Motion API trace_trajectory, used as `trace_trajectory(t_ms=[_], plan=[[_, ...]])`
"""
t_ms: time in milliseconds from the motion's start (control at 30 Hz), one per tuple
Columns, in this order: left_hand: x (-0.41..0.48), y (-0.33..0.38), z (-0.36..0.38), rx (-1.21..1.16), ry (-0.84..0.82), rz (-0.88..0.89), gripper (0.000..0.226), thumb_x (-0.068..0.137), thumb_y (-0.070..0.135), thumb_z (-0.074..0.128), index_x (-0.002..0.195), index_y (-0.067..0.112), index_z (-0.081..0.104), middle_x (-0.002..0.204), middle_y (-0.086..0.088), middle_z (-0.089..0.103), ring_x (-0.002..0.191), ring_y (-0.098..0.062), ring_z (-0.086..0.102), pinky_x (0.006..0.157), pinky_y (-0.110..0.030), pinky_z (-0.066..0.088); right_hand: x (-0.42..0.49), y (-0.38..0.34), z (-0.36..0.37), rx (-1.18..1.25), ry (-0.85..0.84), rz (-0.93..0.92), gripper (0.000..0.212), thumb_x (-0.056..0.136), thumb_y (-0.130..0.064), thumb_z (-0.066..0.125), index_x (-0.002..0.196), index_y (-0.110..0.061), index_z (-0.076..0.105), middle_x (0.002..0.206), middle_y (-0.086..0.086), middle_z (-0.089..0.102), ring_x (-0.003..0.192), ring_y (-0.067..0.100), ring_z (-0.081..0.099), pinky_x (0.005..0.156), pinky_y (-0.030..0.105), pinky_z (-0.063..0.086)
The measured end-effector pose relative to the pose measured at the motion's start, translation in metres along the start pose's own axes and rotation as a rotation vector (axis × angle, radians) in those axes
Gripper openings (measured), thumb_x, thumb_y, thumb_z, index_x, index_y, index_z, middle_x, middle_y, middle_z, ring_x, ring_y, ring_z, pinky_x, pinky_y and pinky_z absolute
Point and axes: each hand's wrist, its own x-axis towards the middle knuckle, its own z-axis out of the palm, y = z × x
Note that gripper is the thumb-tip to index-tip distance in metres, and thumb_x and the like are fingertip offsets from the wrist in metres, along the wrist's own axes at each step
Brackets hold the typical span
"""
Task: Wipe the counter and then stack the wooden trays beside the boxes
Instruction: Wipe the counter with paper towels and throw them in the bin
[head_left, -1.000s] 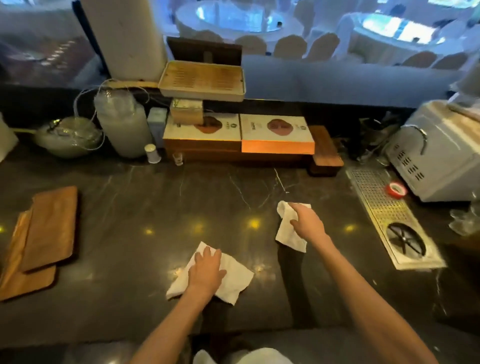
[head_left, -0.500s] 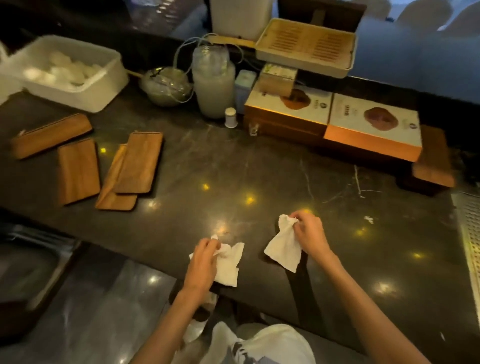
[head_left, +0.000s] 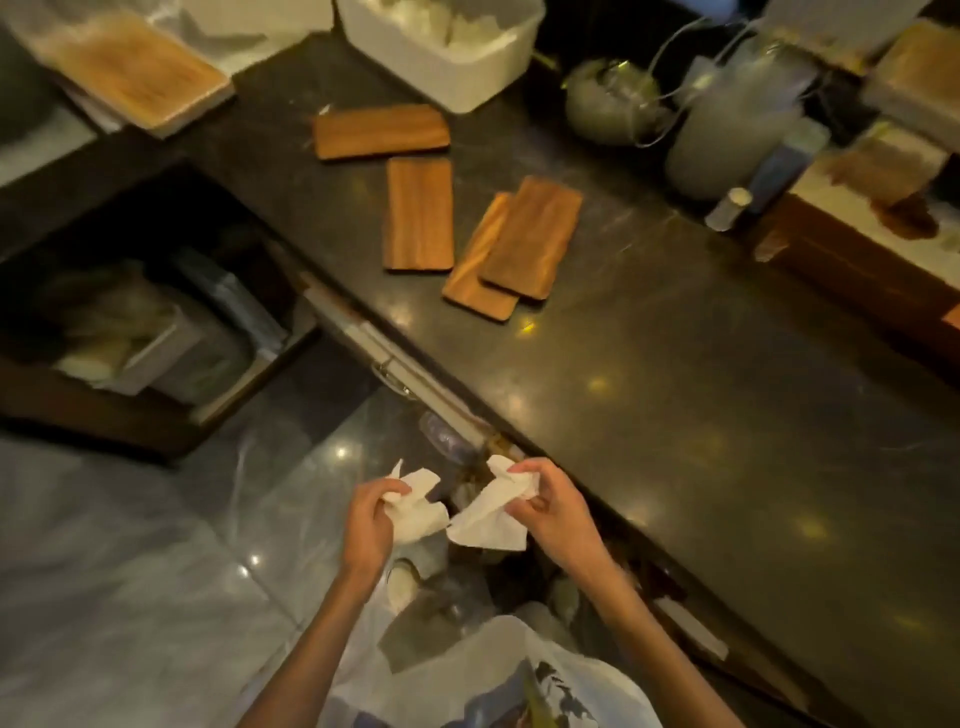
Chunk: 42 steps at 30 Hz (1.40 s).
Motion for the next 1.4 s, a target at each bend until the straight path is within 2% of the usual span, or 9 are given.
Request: trace_trajectory(t_ms=[233,433,633,733,800,967,1133,1300,1400], plan=[[0.029,-0.109,-0.005,-0.038,-0.085,-0.199,0.038,0.080,-0.026,0.039,0.092,-0.005,0.068,0.111,-0.030,0.058,0.107,-0.041,0.054,0.082,-0.010,0.042,0.015,0.027,0.087,-0.147,0.011,0.058,0.027,0.092,-0.007,0.056,0.095,-0.031,0.068,0.096,-0.022,0.068,0.093,-0.007,0.064,0.075,0.005,0.047],[0.063,-0.198,0.051,-0.079,-0.084,-0.349,0.036,0.088,-0.004,0.058,0.123,0.001,0.055,0.128,-0.019,0.046,0.122,-0.030,0.047,0.103,-0.033,0.038,0.068,0.106,0.121,-0.421,-0.098,0.149,0.026,0.093,-0.012,0.058,0.110,-0.023,0.074,0.105,-0.012,0.073,0.093,-0.004,0.065,0.083,0.012,0.052],[0.103,-0.296,0.131,-0.069,-0.108,-0.362,0.037,0.086,-0.018,0.049,0.117,-0.006,0.063,0.127,-0.028,0.054,0.119,-0.041,0.051,0.101,-0.008,0.032,0.152,0.249,0.161,-0.541,-0.132,0.298,0.032,0.093,-0.010,0.056,0.124,-0.018,0.062,0.128,0.000,0.059,0.116,0.007,0.053,0.086,0.000,0.037],[0.118,-0.346,0.177,0.003,-0.159,-0.384,0.039,0.091,-0.012,0.045,0.121,0.003,0.064,0.131,-0.020,0.057,0.122,-0.036,0.052,0.106,-0.035,0.040,0.203,0.320,0.179,-0.611,-0.270,0.344,0.026,0.089,-0.007,0.059,0.113,-0.012,0.067,0.116,0.009,0.064,0.110,0.024,0.059,0.095,0.025,0.047],[0.127,-0.369,0.203,0.027,-0.180,-0.383,0.032,0.095,0.002,0.050,0.124,0.008,0.061,0.128,-0.012,0.058,0.120,-0.031,0.055,0.105,-0.032,0.045,0.227,0.357,0.190,-0.672,-0.301,0.318,0.022,0.090,-0.008,0.059,0.109,-0.012,0.070,0.108,0.008,0.069,0.104,0.025,0.064,0.092,0.034,0.051],[0.159,-0.403,0.269,0.122,-0.195,-0.338,0.031,0.092,-0.002,0.048,0.119,0.006,0.061,0.130,-0.018,0.053,0.115,-0.034,0.054,0.094,-0.034,0.044,0.250,0.441,0.211,-0.776,-0.262,0.178,0.027,0.094,-0.005,0.051,0.110,-0.014,0.071,0.122,0.004,0.064,0.115,0.017,0.059,0.098,0.035,0.051],[0.194,-0.433,0.327,0.340,-0.542,-0.112,0.057,0.096,0.022,0.051,0.149,0.010,0.031,0.157,-0.015,0.020,0.143,-0.033,0.025,0.117,-0.040,0.027,0.262,0.497,0.204,-1.012,-0.567,0.137,0.046,0.093,-0.005,0.047,0.138,-0.017,0.048,0.150,0.003,0.034,0.138,0.021,0.037,0.110,0.037,0.040],[0.220,-0.456,0.372,0.733,-0.592,0.135,0.056,0.102,0.030,0.034,0.153,0.012,0.018,0.162,-0.016,-0.001,0.150,-0.036,-0.005,0.121,-0.053,0.011,0.261,0.542,0.199,-1.207,-0.735,0.069,0.070,0.092,-0.027,0.055,0.152,-0.030,0.019,0.162,-0.001,-0.002,0.148,0.025,0.014,0.114,0.040,0.035],[0.219,-0.463,0.386,0.829,-0.632,0.045,0.059,0.100,0.032,0.038,0.152,0.010,0.019,0.161,-0.020,-0.005,0.149,-0.039,-0.010,0.118,-0.062,0.010,0.267,0.561,0.199,-1.243,-0.890,0.133,0.061,0.095,-0.041,0.049,0.150,-0.038,0.023,0.163,0.000,-0.001,0.150,0.028,0.006,0.118,0.047,0.026]])
